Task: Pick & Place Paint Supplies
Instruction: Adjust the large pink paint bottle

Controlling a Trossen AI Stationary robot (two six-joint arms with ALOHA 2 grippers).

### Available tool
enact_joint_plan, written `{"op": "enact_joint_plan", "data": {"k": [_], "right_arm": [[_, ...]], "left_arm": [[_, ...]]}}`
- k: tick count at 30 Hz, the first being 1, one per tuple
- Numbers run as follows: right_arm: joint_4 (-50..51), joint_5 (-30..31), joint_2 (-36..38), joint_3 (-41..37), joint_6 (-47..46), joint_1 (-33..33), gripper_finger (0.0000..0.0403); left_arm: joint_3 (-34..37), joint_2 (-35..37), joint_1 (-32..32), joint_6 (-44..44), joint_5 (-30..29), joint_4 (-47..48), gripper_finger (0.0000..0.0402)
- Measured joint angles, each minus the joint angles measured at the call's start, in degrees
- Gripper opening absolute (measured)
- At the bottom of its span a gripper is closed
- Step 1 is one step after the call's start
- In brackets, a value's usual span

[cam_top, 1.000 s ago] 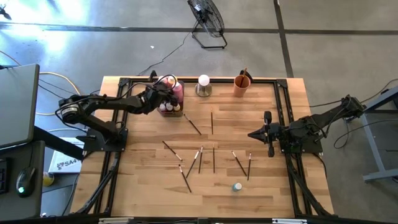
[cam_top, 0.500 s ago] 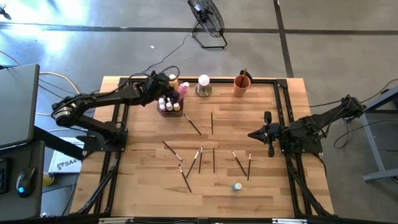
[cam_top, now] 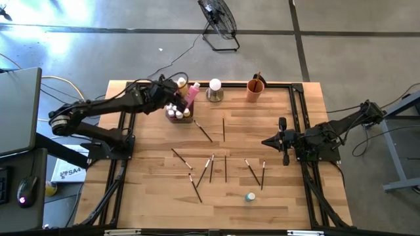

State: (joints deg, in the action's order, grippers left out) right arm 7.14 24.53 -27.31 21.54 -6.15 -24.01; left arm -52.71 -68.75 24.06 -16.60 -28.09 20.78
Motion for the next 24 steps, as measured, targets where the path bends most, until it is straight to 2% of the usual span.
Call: {"op": "enact_joint_plan", "data": {"k": [8, 14, 21, 24], "right_arm": [[-0.01, 0.0, -0.02, 0.0, 0.11, 0.02, 0.0002], [-1.18, 0.0, -0.02, 0.0, -0.07, 0.02, 0.0002], [-10.27, 0.0, -3.03, 0.0, 1.44, 0.02, 0.0002], [-11.98, -0.01, -4.87, 0.0, 3.01, 0.02, 0.0002]], "left_arm": [[0.0, 0.02, -5.38, 2.87, -2.68, -0.01, 0.0057], [0.0, 0.02, -6.19, 3.41, -0.36, -0.04, 0.0009], [0.0, 0.02, -6.03, 7.72, 2.81, -0.44, 0.0002], [0.0, 0.26, -4.95, 9.58, 7.67, -0.98, 0.0001]]}}
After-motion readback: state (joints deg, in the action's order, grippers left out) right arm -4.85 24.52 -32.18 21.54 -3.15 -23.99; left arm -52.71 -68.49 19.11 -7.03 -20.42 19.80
